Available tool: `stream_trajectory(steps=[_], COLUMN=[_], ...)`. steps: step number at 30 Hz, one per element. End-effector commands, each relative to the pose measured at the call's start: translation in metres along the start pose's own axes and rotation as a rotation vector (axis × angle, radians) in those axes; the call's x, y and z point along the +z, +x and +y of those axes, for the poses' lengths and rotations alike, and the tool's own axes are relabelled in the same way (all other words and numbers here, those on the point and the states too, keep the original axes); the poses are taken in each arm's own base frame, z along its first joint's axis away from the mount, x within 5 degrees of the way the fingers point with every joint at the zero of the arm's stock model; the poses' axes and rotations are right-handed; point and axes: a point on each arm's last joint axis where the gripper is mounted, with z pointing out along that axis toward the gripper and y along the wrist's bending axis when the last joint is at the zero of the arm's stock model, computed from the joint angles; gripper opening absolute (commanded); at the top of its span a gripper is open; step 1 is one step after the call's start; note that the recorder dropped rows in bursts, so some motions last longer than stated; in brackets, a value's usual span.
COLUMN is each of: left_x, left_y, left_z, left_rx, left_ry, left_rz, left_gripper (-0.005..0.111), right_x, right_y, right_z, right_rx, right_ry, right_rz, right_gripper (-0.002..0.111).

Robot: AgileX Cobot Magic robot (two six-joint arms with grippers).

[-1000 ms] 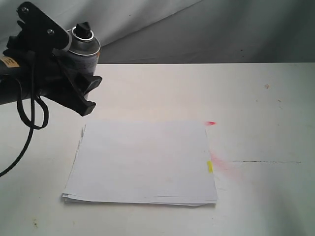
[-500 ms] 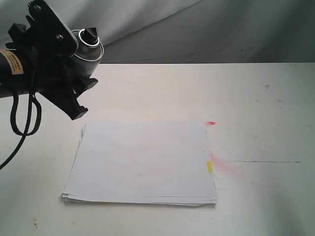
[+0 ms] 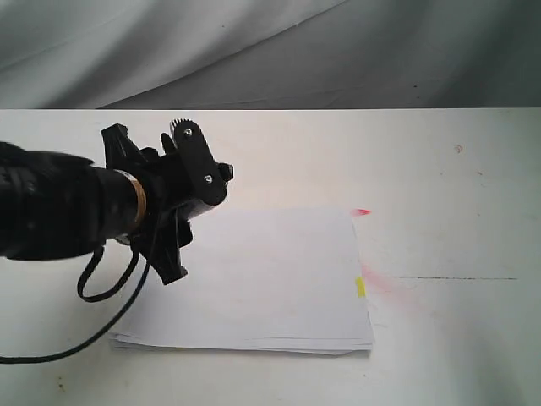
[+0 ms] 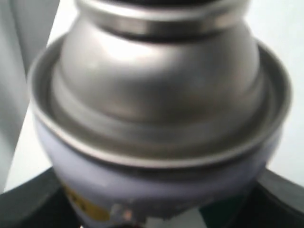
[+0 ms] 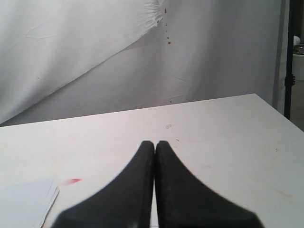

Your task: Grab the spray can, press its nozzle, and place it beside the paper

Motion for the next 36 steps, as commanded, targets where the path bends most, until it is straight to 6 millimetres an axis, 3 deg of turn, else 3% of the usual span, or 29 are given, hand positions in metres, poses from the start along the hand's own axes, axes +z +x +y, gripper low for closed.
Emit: stream_trajectory(steps=[1,5,8,16,36], left_x=[0.001,-0.002,0.006,0.021,0.022], left_y=[-0.011,-0.020,-0.015,-0.028,-0.026], left_z=[0.003,-0.002,-0.003,-0.034,-0.033], left_rx=[-0.006,0.017,0.039,0.158,0.159], left_ry=[-0.223,-0.254,-0.306,-0.428,-0.454], left_rz=[0.013,-0.032,0.038,0.043,0.057], left_gripper=[0.000,0.000,0.000,0.000,0.000], right_x=[0.000,0.000,0.000,0.000,0.000], right_y=[0.001,0.001,0.001,0.001,0.001], right_z=[0.000,0.000,0.000,0.000,0.000], right_rx=[0.002,0.002,0.002,0.002,0.004], right_ry=[0.005,0.005,0.005,0.005,0.005], right_rz=[-0.007,-0.007,-0.007,-0.007,-0.007], right_gripper=[0.000,0.000,0.000,0.000,0.000])
